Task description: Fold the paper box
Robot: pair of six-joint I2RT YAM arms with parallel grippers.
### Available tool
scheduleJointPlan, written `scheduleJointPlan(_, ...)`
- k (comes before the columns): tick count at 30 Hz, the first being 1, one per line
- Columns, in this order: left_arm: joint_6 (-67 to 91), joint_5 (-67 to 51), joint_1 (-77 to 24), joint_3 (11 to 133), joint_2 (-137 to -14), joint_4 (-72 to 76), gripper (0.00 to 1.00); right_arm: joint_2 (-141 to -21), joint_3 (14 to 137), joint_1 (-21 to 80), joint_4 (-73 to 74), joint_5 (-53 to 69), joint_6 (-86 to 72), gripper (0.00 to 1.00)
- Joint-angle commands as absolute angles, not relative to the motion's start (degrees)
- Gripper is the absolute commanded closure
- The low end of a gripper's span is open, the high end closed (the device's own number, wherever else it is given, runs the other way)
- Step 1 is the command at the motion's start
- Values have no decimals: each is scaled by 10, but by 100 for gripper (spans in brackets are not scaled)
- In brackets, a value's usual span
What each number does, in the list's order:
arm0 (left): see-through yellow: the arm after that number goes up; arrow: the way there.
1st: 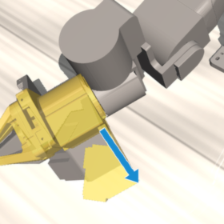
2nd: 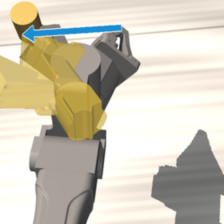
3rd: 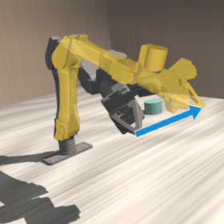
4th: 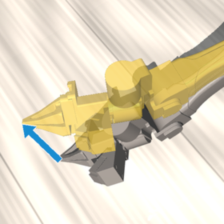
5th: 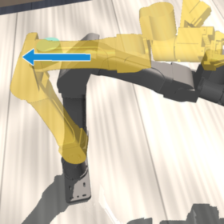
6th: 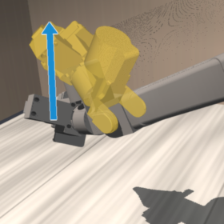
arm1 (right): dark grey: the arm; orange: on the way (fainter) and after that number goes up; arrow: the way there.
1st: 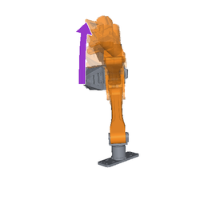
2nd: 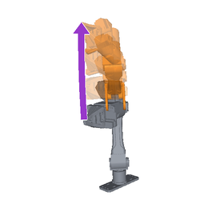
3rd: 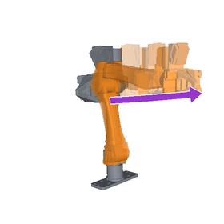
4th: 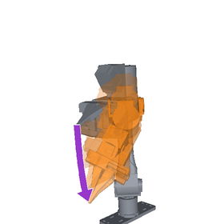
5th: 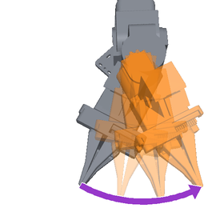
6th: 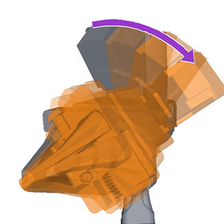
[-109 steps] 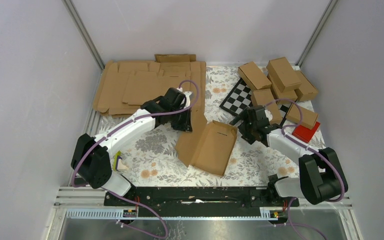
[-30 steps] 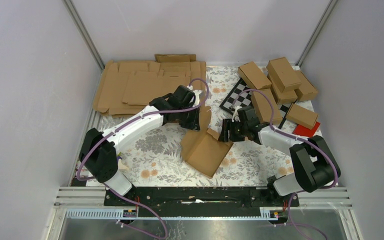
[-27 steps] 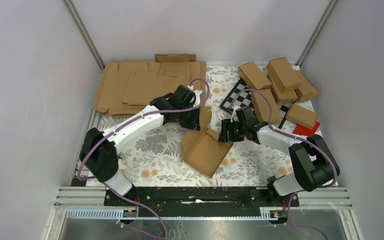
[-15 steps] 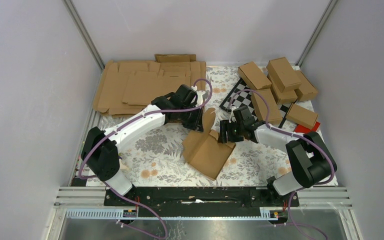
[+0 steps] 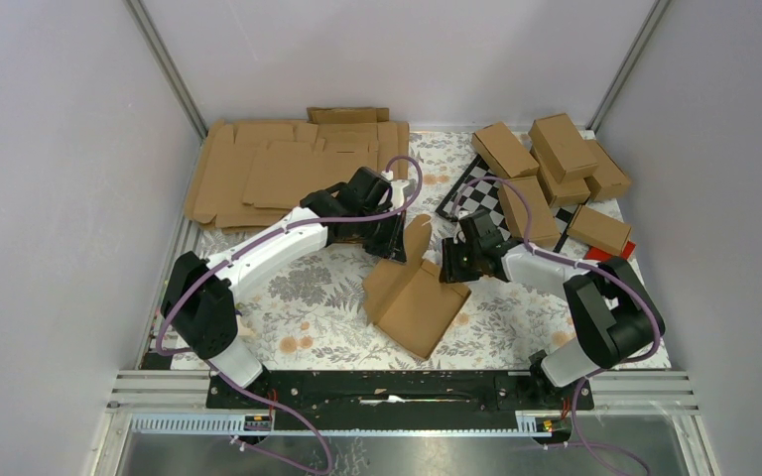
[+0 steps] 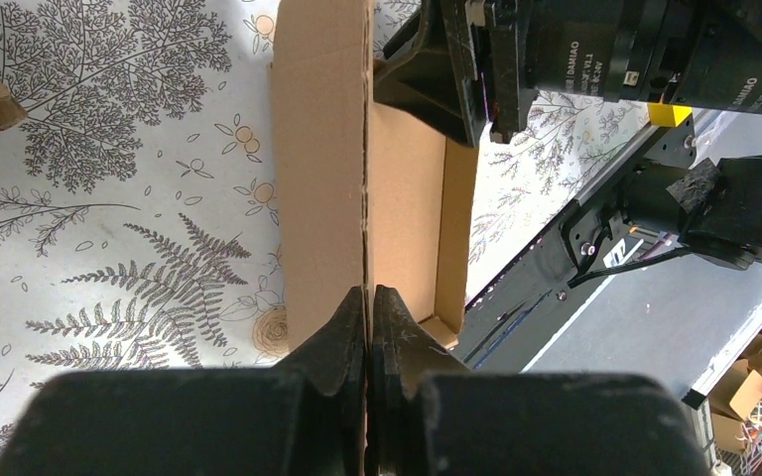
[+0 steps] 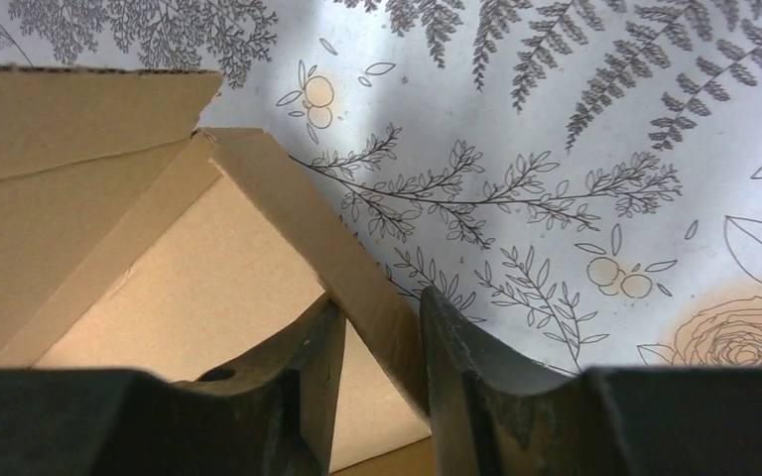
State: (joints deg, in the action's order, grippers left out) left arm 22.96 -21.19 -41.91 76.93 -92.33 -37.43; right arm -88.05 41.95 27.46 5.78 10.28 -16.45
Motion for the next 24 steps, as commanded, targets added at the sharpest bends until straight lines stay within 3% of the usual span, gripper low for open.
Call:
scheduleJointPlan(1,236,-248,-424,791,-921,-339,100,-891,433,294,71,73,-162,69)
scheduleJointPlan(3,234,-248,-423,791,-922,-339,100,-893,435,299,71,65,-160,89)
scheduleJointPlan(4,233,-248,-423,792,-923,-339,100,-895,436,301,72,57,-160,93)
scheduleJointPlan(14,205,-200,-423,816,-931,-371,100,-898,436,354,86,-39,-169,94)
scheduleJointPlan(19,196,-173,-417,837,-938,-389,96,-848,392,389,61,-97,-196,83)
scheduleJointPlan(21,188,-170,-416,840,-938,-389,93,-833,383,390,53,-95,-195,71)
scheduleJointPlan(24,172,-170,-417,844,-936,-392,92,-829,384,390,53,-90,-189,64)
